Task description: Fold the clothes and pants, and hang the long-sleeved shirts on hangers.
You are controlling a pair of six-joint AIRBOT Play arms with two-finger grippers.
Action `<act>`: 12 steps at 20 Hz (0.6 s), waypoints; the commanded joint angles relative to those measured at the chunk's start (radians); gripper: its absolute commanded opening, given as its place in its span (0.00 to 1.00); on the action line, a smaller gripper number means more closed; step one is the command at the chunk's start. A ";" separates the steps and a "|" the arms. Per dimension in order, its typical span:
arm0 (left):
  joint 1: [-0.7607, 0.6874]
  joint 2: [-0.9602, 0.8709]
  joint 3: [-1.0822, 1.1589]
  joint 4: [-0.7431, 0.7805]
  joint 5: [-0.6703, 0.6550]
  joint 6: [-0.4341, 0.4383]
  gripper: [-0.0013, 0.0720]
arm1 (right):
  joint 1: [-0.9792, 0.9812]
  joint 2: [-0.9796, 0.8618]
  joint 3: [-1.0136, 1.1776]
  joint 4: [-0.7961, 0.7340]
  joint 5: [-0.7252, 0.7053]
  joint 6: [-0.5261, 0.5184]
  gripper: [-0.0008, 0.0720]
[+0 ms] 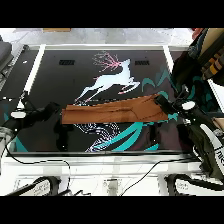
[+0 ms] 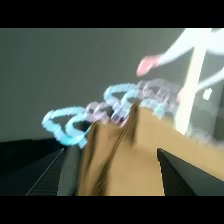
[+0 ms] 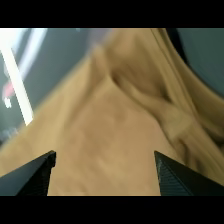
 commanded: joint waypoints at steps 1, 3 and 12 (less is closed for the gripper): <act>0.067 0.004 0.032 0.146 -0.156 0.000 0.89 | -0.055 0.001 0.001 -0.064 0.199 0.000 0.95; 0.066 0.000 0.057 0.145 -0.156 0.000 0.89 | -0.072 0.001 0.001 -0.071 0.251 0.000 0.95; 0.057 -0.209 0.108 0.047 -0.320 0.031 0.89 | -0.073 0.001 0.001 -0.070 0.277 0.000 0.95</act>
